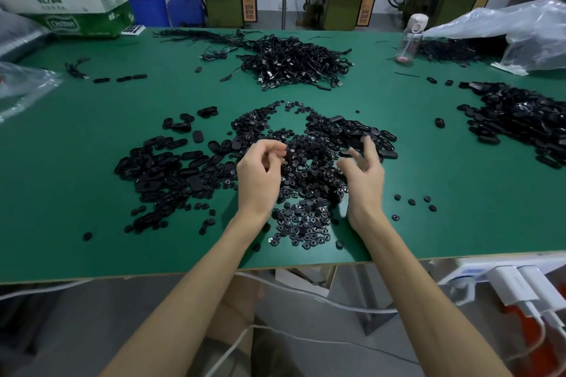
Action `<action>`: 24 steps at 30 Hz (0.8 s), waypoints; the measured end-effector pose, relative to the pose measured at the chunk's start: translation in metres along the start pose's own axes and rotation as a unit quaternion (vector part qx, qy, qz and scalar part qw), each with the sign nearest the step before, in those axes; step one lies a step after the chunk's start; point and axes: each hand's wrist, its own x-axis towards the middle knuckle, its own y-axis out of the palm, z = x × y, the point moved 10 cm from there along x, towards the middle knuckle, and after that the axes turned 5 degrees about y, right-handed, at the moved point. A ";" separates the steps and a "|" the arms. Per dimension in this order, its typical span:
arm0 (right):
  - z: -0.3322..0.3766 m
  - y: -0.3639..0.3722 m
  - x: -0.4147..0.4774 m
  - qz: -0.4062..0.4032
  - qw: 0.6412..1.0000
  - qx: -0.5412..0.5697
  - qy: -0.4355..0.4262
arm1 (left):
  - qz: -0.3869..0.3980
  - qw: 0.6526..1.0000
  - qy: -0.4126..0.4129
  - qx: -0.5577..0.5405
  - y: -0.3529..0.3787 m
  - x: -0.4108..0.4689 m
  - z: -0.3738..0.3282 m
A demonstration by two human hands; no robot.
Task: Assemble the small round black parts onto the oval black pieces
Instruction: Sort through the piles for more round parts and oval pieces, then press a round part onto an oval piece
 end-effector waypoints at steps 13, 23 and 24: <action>0.016 0.034 -0.015 0.096 0.962 -0.234 -0.102 | 0.053 0.921 -0.068 0.379 -0.082 0.064 0.040; 0.010 0.052 -0.018 0.132 0.918 -0.351 -0.129 | 0.082 0.836 -0.052 0.539 -0.117 0.069 0.074; 0.010 0.053 -0.019 0.134 0.918 -0.352 -0.128 | 0.076 0.840 -0.049 0.534 -0.116 0.068 0.072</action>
